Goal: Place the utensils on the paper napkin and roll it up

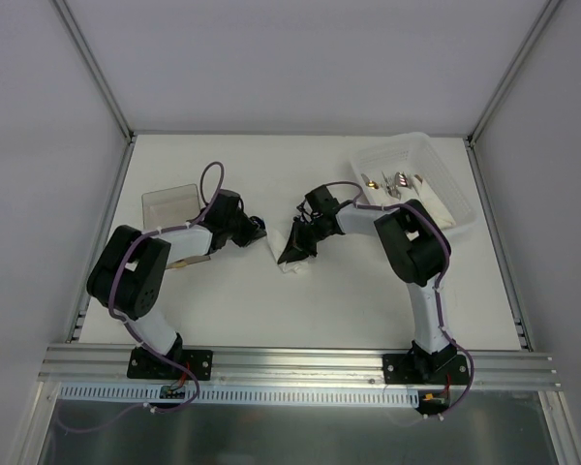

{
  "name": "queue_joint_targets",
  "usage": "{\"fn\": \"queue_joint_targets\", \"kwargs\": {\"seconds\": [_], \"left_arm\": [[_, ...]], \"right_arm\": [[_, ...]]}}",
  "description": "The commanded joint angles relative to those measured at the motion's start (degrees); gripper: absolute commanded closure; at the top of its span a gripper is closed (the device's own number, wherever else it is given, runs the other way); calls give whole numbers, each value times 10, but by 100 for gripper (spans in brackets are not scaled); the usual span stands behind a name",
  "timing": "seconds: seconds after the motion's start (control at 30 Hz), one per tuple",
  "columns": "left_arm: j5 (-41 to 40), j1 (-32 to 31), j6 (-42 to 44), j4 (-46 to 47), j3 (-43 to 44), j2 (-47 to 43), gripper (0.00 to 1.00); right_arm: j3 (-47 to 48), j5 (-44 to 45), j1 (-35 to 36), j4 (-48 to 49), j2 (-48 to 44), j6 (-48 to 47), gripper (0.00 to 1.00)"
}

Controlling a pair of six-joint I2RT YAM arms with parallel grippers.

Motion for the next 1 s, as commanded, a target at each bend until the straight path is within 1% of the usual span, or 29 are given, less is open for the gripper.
{"fn": "queue_joint_targets", "kwargs": {"seconds": [0.0, 0.2, 0.33, 0.53, 0.8, 0.87, 0.97], "left_arm": [[-16, 7, 32, -39, 19, -38, 96], [27, 7, 34, -40, 38, -35, 92], [36, -2, 41, -37, 48, -26, 90], [61, -7, 53, -38, 65, 1, 90], [93, -17, 55, -52, 85, 51, 91], [87, -18, 53, -67, 83, 55, 93], [67, -17, 54, -83, 73, 49, 96]], "right_arm": [[-14, 15, -2, -11, 17, 1, 100], [-15, 18, -2, -12, 17, -2, 100], [-15, 21, -2, -13, 19, -3, 100], [-14, 22, -2, -14, 22, 0, 99], [-15, 27, -1, -14, 19, 1, 93], [-15, 27, -2, -14, 16, 1, 92], [-16, 30, -2, -18, 13, -4, 87]]}}
